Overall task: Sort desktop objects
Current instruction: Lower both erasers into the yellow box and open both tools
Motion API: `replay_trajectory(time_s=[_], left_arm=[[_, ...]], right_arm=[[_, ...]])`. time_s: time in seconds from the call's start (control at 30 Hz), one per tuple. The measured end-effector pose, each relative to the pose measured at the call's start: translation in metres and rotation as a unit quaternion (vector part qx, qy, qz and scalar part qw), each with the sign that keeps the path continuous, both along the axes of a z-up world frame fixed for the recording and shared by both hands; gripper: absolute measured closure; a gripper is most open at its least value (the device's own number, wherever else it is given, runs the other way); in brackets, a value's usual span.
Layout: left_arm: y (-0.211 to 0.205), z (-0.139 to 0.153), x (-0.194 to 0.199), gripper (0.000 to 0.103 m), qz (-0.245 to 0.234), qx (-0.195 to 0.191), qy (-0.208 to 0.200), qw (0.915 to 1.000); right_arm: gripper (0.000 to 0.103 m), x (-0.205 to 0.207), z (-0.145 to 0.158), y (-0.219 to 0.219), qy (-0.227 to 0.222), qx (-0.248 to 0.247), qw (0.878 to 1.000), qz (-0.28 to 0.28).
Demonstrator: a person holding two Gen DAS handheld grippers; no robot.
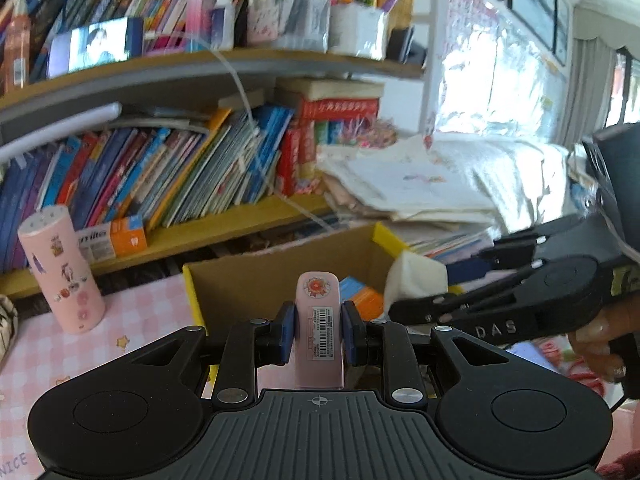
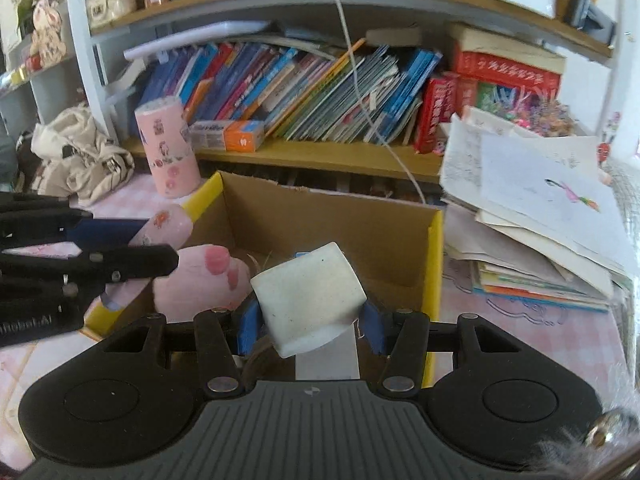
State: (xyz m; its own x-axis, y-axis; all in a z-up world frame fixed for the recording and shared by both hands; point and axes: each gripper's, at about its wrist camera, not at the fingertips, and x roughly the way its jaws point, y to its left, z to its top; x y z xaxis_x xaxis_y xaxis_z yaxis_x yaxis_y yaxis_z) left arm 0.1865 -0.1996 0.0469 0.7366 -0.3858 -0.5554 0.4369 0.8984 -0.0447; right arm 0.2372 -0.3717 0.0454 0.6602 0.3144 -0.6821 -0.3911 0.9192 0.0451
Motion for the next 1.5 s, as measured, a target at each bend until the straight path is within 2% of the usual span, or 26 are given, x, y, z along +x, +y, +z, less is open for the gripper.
replay_trajectory(time_s=[0.17,0.4,0.67,0.77,0.87,0.93,1.0,1.07,1.13,1.27,1.5], left_arm=[[-0.007,-0.018,0.012,0.080,-0.005,0.028,0.016,0.9995],[-0.018,-0.039,0.017,0.080,-0.023,0.060,0.034,0.9974],[-0.029,-0.052,0.019,0.080,-0.047,0.076,0.041,0.9951],[-0.028,-0.054,0.019,0.079,-0.046,0.069,0.047,0.9955],[-0.026,-0.052,0.017,0.073,-0.048,0.064,0.045,0.9957],[-0.024,-0.049,0.013,0.063,-0.051,0.060,0.036,0.9963],[-0.022,-0.045,0.008,0.039,-0.051,0.056,0.023,0.9969],[-0.020,-0.040,-0.001,0.024,-0.044,0.057,0.003,0.9974],[-0.017,-0.036,-0.008,0.021,-0.035,0.059,-0.012,0.9976],[-0.009,-0.032,-0.012,0.016,-0.016,0.051,-0.014,0.9985],[0.005,-0.025,-0.019,0.016,0.017,0.036,-0.018,0.9990]], right_arm=[[0.054,0.033,-0.014,0.009,0.016,-0.011,1.000,0.012],[0.054,0.058,-0.022,0.026,0.025,-0.019,0.999,0.039],[0.054,0.071,-0.025,0.039,0.026,-0.021,0.998,0.057],[0.054,0.073,-0.025,0.041,0.025,-0.022,0.998,0.059],[0.054,0.072,-0.022,0.042,0.024,-0.018,0.998,0.060],[0.054,0.070,-0.018,0.043,0.021,-0.011,0.998,0.066],[0.054,0.066,-0.013,0.045,0.017,-0.007,0.997,0.074],[0.054,0.063,-0.010,0.048,0.014,-0.005,0.996,0.083],[0.054,0.061,-0.011,0.053,0.017,-0.007,0.995,0.095],[0.054,0.063,-0.021,0.059,0.025,-0.022,0.995,0.098],[0.050,0.063,-0.027,0.067,0.019,-0.052,0.993,0.104]])
